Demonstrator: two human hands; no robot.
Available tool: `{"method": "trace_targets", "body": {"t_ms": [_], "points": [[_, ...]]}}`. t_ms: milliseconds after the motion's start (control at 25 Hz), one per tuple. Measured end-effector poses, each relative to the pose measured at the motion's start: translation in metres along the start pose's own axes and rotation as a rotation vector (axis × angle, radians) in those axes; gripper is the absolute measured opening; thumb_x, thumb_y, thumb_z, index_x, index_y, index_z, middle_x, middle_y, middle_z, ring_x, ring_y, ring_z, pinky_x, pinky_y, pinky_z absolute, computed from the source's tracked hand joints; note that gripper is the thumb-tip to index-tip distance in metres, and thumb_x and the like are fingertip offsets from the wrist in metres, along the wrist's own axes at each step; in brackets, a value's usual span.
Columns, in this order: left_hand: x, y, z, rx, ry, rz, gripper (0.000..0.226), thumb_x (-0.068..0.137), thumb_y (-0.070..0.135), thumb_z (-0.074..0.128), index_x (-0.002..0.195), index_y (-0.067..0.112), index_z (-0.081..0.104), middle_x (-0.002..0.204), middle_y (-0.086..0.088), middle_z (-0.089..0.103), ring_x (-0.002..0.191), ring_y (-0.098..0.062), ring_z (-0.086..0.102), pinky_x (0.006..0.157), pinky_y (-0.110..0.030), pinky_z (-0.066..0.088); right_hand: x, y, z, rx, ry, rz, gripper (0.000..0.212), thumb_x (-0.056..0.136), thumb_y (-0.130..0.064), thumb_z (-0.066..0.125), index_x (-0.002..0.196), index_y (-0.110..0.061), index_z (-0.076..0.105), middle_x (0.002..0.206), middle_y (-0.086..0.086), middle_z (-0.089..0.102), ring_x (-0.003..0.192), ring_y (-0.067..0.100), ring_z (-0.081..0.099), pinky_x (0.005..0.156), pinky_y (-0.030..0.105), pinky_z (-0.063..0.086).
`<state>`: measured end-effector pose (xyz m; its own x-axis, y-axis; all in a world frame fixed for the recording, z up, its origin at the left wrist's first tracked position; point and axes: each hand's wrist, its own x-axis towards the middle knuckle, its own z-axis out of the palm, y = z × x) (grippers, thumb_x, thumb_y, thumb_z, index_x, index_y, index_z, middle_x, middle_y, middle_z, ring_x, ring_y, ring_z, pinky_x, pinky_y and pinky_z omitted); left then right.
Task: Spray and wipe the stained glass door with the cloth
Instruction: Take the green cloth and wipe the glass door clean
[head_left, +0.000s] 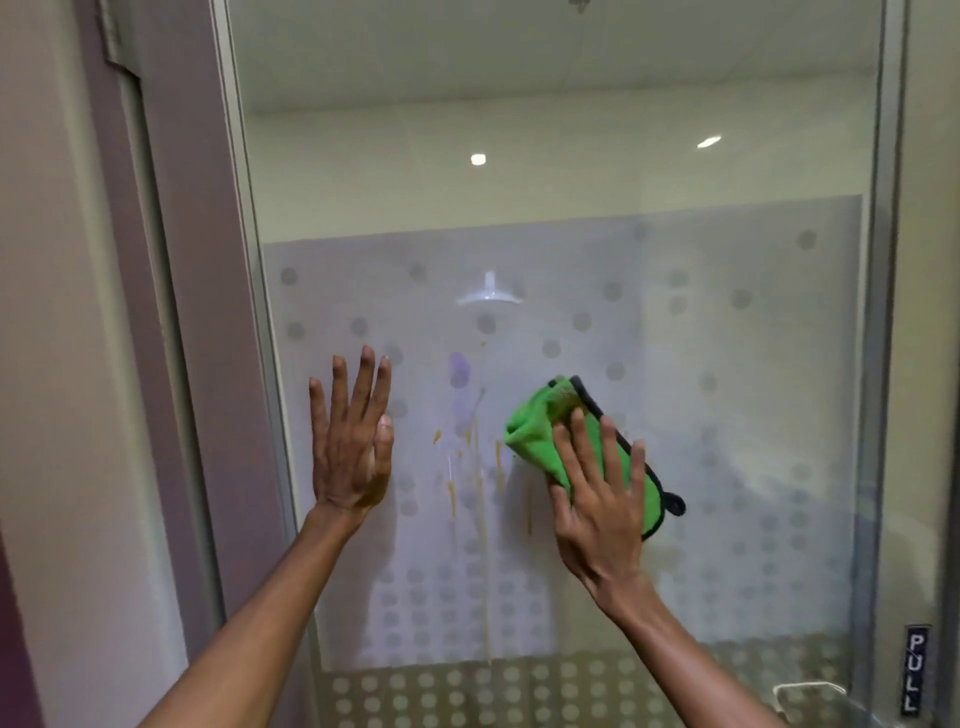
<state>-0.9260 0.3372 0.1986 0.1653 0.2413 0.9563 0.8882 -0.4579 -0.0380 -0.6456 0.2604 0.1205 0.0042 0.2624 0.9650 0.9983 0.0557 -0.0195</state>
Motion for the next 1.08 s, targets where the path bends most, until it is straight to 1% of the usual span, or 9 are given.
{"method": "trace_targets", "body": {"t_ms": [120, 240, 320, 400, 560, 760, 840, 1000, 1080], "points": [[-0.001, -0.003, 0.002, 0.002, 0.025, 0.018, 0.066, 0.097, 0.019, 0.029, 0.163, 0.013, 0.020, 0.172, 0.001, 0.009, 0.160, -0.030, 0.003, 0.126, -0.060, 0.005, 0.052, 0.003, -0.010, 0.139, 0.081, 0.245, 0.066, 0.096, -0.032, 0.039, 0.159, -0.020, 0.026, 0.169, 0.001, 0.014, 0.158, 0.028, 0.013, 0.126, 0.058, 0.009], [-0.001, -0.005, 0.006, 0.011, 0.055, 0.043, 0.066, 0.098, 0.019, 0.028, 0.163, 0.013, 0.019, 0.172, 0.000, 0.011, 0.160, -0.031, 0.006, 0.128, -0.058, 0.001, 0.115, -0.012, -0.020, 0.279, 0.132, 0.300, 0.064, 0.098, -0.041, 0.037, 0.160, -0.027, 0.027, 0.171, -0.001, 0.014, 0.159, 0.021, 0.007, 0.128, 0.049, 0.010], [-0.001, -0.007, 0.008, 0.010, 0.066, 0.049, 0.067, 0.098, 0.019, 0.028, 0.163, 0.013, 0.017, 0.172, 0.000, 0.012, 0.160, -0.031, 0.006, 0.128, -0.057, -0.001, 0.136, -0.029, -0.018, 0.236, 0.135, 0.228, 0.064, 0.098, -0.042, 0.039, 0.160, -0.031, 0.027, 0.171, -0.002, 0.016, 0.159, 0.020, 0.008, 0.128, 0.047, 0.011], [0.000, -0.008, 0.010, 0.013, 0.071, 0.048, 0.067, 0.098, 0.020, 0.028, 0.163, 0.013, 0.017, 0.172, 0.000, 0.012, 0.160, -0.031, 0.006, 0.128, -0.056, -0.001, 0.139, -0.049, -0.009, 0.167, 0.127, 0.069, 0.064, 0.097, -0.042, 0.043, 0.159, -0.033, 0.028, 0.170, -0.002, 0.018, 0.159, 0.023, 0.010, 0.127, 0.050, 0.014], [-0.001, -0.011, 0.012, 0.035, 0.073, 0.059, 0.067, 0.099, 0.022, 0.029, 0.164, 0.015, 0.013, 0.172, 0.001, 0.010, 0.160, -0.030, 0.005, 0.128, -0.057, -0.001, 0.085, -0.072, 0.016, 0.088, 0.057, -0.200, 0.071, 0.092, -0.039, 0.051, 0.159, -0.033, 0.030, 0.170, -0.001, 0.018, 0.159, 0.028, 0.010, 0.127, 0.053, 0.013], [-0.002, -0.009, 0.012, 0.097, 0.049, 0.030, 0.069, 0.100, 0.026, 0.029, 0.164, 0.020, 0.006, 0.173, 0.003, 0.005, 0.160, -0.030, 0.001, 0.127, -0.059, -0.002, -0.008, -0.024, 0.024, -0.039, -0.101, -0.506, 0.074, 0.091, -0.041, 0.055, 0.160, -0.033, 0.027, 0.171, -0.004, 0.014, 0.159, 0.028, 0.010, 0.128, 0.054, 0.006], [-0.002, -0.005, 0.010, 0.117, 0.042, -0.001, 0.068, 0.101, 0.028, 0.030, 0.164, 0.021, 0.004, 0.173, 0.003, 0.003, 0.160, -0.030, 0.000, 0.126, -0.061, -0.003, -0.012, -0.005, 0.017, -0.059, -0.086, -0.446, 0.075, 0.091, -0.040, 0.054, 0.160, -0.034, 0.025, 0.171, -0.004, 0.014, 0.159, 0.027, 0.011, 0.127, 0.056, 0.007], [-0.004, -0.003, 0.008, 0.109, 0.041, -0.055, 0.065, 0.104, 0.032, 0.027, 0.164, 0.022, 0.004, 0.172, 0.003, 0.001, 0.160, -0.028, -0.004, 0.126, -0.061, -0.006, 0.039, -0.004, -0.002, 0.013, 0.031, -0.045, 0.070, 0.093, -0.033, 0.047, 0.160, -0.030, 0.024, 0.170, 0.000, 0.012, 0.158, 0.030, 0.015, 0.126, 0.059, 0.012], [-0.004, -0.003, 0.009, 0.088, 0.039, -0.048, 0.064, 0.106, 0.034, 0.027, 0.164, 0.022, 0.005, 0.172, 0.003, 0.003, 0.160, -0.027, -0.004, 0.126, -0.060, -0.005, 0.086, -0.022, -0.010, 0.116, 0.073, 0.076, 0.068, 0.095, -0.032, 0.047, 0.160, -0.028, 0.029, 0.170, 0.003, 0.015, 0.157, 0.031, 0.015, 0.126, 0.056, 0.016]]}}
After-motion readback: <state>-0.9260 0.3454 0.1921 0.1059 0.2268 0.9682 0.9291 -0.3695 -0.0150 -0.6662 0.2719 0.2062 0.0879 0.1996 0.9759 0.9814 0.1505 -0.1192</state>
